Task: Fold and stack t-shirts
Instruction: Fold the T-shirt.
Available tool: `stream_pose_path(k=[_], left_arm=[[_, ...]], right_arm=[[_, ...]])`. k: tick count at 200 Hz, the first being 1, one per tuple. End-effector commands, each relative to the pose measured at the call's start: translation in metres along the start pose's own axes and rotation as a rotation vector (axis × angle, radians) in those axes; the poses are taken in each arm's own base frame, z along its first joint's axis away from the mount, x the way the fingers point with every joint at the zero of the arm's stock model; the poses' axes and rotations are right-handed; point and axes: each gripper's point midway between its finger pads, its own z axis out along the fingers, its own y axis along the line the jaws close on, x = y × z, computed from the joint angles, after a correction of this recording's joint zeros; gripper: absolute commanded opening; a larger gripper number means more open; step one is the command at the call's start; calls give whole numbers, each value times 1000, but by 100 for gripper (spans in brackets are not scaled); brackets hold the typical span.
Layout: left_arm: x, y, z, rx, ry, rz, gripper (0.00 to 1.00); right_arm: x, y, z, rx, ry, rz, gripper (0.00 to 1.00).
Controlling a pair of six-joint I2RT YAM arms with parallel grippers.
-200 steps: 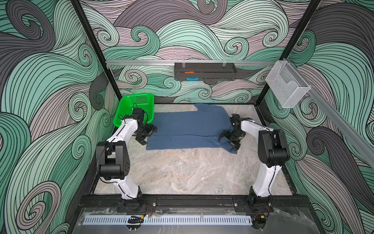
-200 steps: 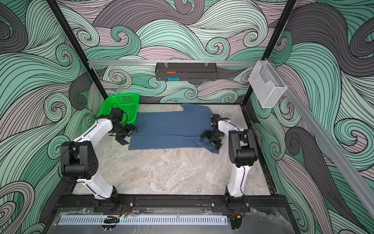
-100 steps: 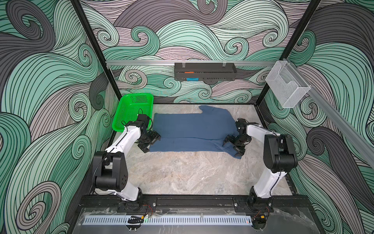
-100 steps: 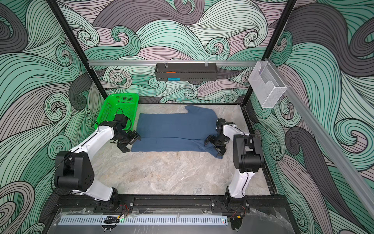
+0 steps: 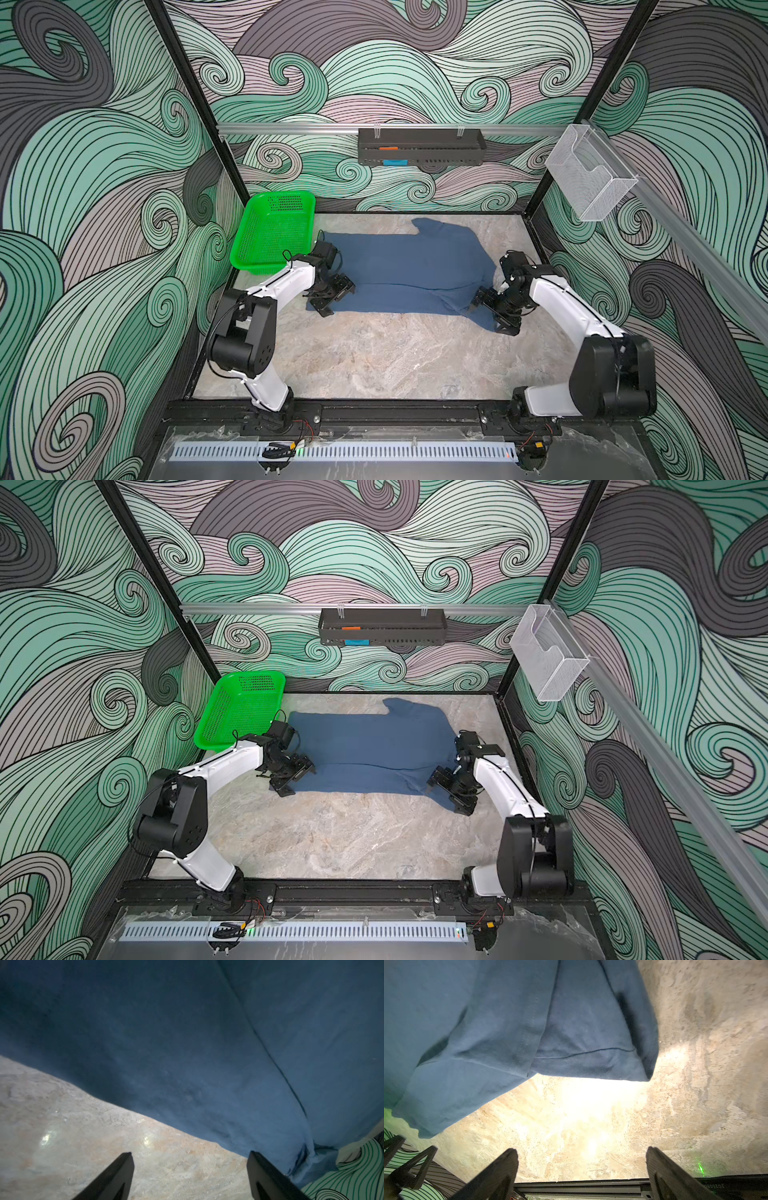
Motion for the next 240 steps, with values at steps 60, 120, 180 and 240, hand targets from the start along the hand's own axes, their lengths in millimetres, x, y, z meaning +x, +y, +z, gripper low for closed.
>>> stream_pose_path(k=[60, 120, 180, 240], left_arm=[[20, 61, 32, -127, 29, 8, 89], [6, 10, -20, 76, -101, 92, 90], [-48, -35, 3, 120, -118, 66, 90], [-40, 6, 39, 20, -43, 36, 90]], right_arm=[[9, -15, -2, 2, -51, 12, 83], [0, 0, -7, -51, -69, 23, 84], [-13, 14, -6, -73, -70, 31, 84], [-33, 27, 9, -46, -8, 44, 84]])
